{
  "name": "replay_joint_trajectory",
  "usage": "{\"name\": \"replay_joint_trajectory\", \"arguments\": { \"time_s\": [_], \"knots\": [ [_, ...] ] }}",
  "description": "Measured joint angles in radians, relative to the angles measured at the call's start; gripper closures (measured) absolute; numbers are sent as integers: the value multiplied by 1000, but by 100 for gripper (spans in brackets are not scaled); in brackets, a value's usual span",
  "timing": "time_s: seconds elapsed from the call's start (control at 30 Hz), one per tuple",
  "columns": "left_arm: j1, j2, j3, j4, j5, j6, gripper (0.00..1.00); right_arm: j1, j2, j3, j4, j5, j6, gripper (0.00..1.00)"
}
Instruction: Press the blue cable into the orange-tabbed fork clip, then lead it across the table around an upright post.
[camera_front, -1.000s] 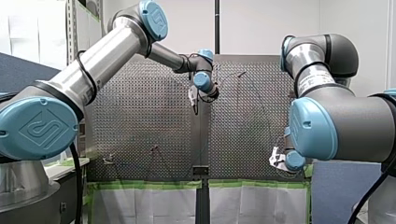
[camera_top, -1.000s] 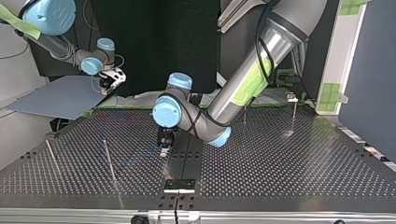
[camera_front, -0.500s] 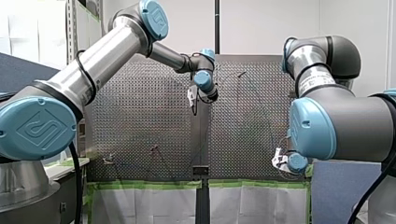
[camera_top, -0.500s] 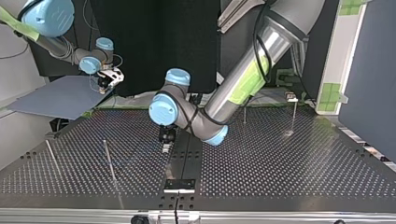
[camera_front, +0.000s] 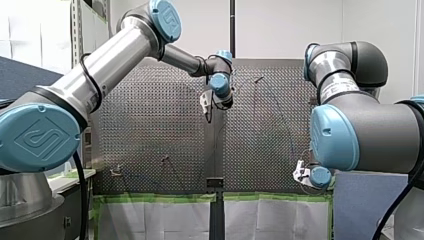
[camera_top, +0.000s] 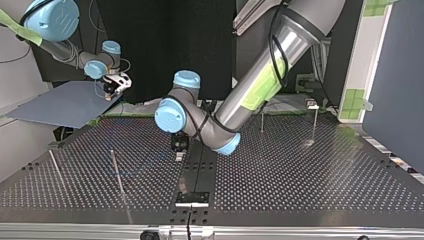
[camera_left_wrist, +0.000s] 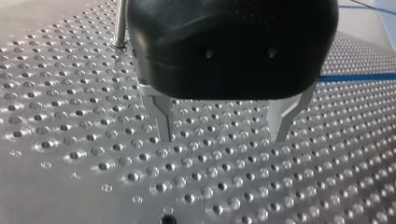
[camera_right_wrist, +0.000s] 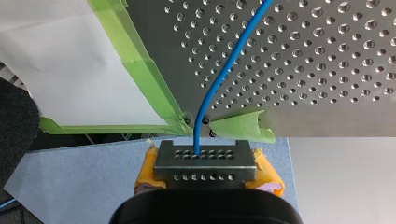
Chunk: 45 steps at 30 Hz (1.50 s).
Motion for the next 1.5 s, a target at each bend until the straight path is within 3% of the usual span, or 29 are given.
{"name": "replay_joint_trajectory", "arguments": {
  "time_s": [0.2, 0.37, 0.6, 0.9, 1.23, 1.5],
  "knots": [
    [-10, 1, 33, -60, 31, -57, 1, -1, 0, 0, 0, -1, 1, 100],
    [-19, 3, 58, -116, 55, -77, 1, 0, 0, 0, 2, -2, 1, 100],
    [-30, 13, 62, -189, 82, -76, 1, 0, 0, 0, 6, -4, 2, 100],
    [-52, 64, 62, -239, 70, -52, 1, 4, 0, 0, 10, -6, 1, 100],
    [-73, 73, 63, -248, 77, -31, 1, 6, 0, -1, 12, -6, -1, 100],
    [-94, 76, 108, -186, 113, 38, 1, 6, -1, -1, 14, -6, -6, 100]
  ]
}}
